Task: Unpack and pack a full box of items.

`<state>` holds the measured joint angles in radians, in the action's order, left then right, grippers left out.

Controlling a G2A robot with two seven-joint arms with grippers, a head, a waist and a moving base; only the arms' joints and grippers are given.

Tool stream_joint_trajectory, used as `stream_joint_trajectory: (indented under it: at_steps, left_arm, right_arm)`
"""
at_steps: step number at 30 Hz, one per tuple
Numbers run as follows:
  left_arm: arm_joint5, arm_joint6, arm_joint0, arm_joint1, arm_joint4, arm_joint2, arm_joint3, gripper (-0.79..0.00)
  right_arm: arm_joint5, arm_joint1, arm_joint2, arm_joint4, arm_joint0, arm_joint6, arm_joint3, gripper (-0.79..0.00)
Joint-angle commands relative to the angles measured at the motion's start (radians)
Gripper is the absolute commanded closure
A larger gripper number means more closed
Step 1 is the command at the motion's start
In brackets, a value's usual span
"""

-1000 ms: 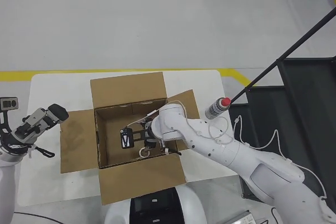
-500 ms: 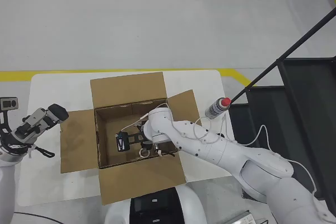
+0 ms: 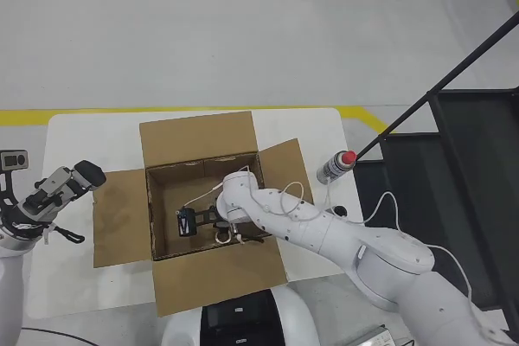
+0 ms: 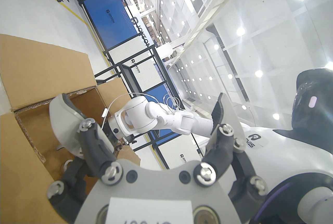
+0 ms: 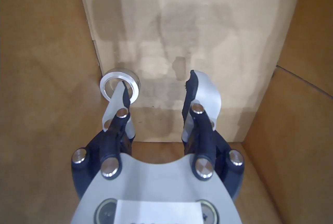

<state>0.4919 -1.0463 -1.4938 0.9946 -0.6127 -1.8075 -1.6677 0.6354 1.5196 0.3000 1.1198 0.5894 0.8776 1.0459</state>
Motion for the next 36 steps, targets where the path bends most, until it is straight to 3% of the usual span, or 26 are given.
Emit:
stream_joint_trajectory:
  at_steps: [1, 6, 12, 17, 25, 36]
  left_arm:
    - [0.0, 0.0, 0.0, 0.0, 0.0, 0.0, 0.0, -0.785]
    - [0.0, 0.0, 0.0, 0.0, 0.0, 0.0, 0.0, -0.785]
    - [0.0, 0.0, 0.0, 0.0, 0.0, 0.0, 0.0, -0.785]
    - [0.0, 0.0, 0.0, 0.0, 0.0, 0.0, 0.0, -0.785]
    - [0.0, 0.0, 0.0, 0.0, 0.0, 0.0, 0.0, -0.785]
    - [0.0, 0.0, 0.0, 0.0, 0.0, 0.0, 0.0, -0.785]
  right_arm:
    - [0.006, 0.009, -0.005, 0.006, 0.001, -0.013, -0.016, -0.437]
    - [0.017, 0.026, -0.007, 0.015, -0.001, -0.031, -0.045, -0.523]
    - [0.029, 0.027, 0.006, 0.028, 0.001, -0.017, -0.044, -0.489]
    - [0.045, 0.022, 0.016, 0.034, 0.015, -0.008, -0.045, -0.406]
    - [0.059, 0.015, 0.034, 0.043, 0.029, 0.008, -0.032, -0.477]
    - [0.08, 0.008, 0.048, 0.061, 0.046, 0.047, -0.021, -0.422]
